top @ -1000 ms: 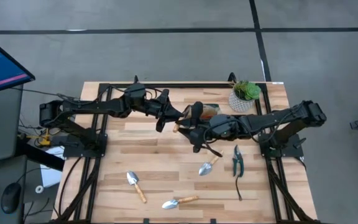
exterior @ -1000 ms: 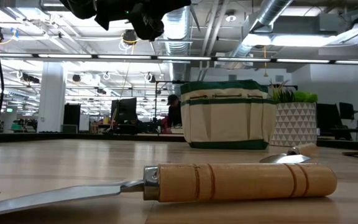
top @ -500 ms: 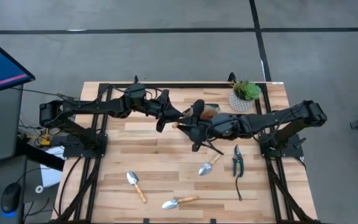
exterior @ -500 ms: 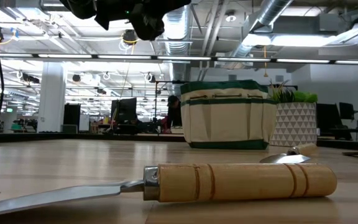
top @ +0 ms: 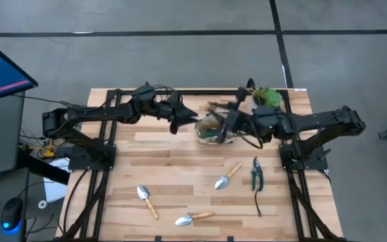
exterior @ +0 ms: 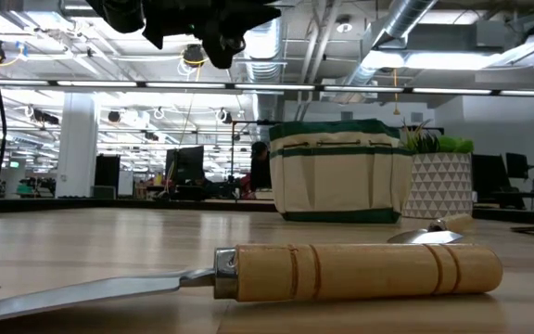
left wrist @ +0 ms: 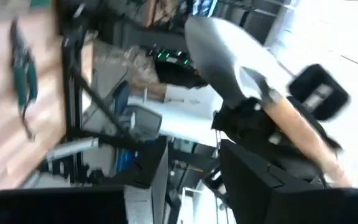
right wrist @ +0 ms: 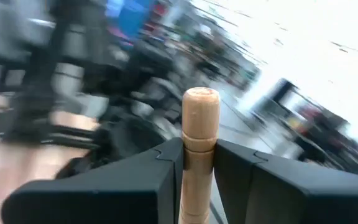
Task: Pick & Place Garden tools in Gardening bag
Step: Put the trowel into the gardening bag
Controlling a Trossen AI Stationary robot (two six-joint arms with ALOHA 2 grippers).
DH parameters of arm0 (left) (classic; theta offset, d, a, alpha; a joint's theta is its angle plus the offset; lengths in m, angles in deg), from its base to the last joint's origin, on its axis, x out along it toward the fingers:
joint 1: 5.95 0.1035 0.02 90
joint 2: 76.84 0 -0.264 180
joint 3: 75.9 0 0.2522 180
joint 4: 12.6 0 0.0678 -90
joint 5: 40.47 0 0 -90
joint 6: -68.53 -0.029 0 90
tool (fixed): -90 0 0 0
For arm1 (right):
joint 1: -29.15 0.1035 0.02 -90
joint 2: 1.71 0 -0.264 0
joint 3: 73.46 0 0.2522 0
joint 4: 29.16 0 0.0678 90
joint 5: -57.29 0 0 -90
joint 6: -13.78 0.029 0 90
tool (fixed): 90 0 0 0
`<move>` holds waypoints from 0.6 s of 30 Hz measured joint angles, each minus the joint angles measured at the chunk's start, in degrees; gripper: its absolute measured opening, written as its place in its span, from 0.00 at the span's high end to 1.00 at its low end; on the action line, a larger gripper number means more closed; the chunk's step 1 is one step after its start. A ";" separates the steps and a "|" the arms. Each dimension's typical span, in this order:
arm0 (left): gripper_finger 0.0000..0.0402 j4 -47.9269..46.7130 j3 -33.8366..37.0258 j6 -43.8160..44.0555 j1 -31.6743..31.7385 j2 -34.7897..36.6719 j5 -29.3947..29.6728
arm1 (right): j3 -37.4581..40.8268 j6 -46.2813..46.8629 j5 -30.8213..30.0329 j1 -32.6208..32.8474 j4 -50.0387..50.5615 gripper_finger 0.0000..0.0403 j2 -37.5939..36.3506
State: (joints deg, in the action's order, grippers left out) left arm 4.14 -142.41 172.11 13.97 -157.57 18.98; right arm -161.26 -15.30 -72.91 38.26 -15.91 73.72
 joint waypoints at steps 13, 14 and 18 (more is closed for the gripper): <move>0.73 0.78 0.00 -16.71 7.94 0.00 -2.46 | 0.36 39.08 -23.45 -13.31 11.46 0.86 2.04; 0.73 0.90 0.00 -17.70 8.35 0.00 -2.46 | 0.18 40.59 -24.08 -14.16 12.14 0.86 2.81; 0.73 0.94 0.00 -19.82 9.68 0.00 -2.48 | 0.24 47.88 -27.51 -16.45 16.68 0.86 6.52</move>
State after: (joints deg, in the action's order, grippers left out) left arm 5.08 -142.41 152.29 23.65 -157.57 16.50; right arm -161.02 32.57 -100.42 21.81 0.77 80.24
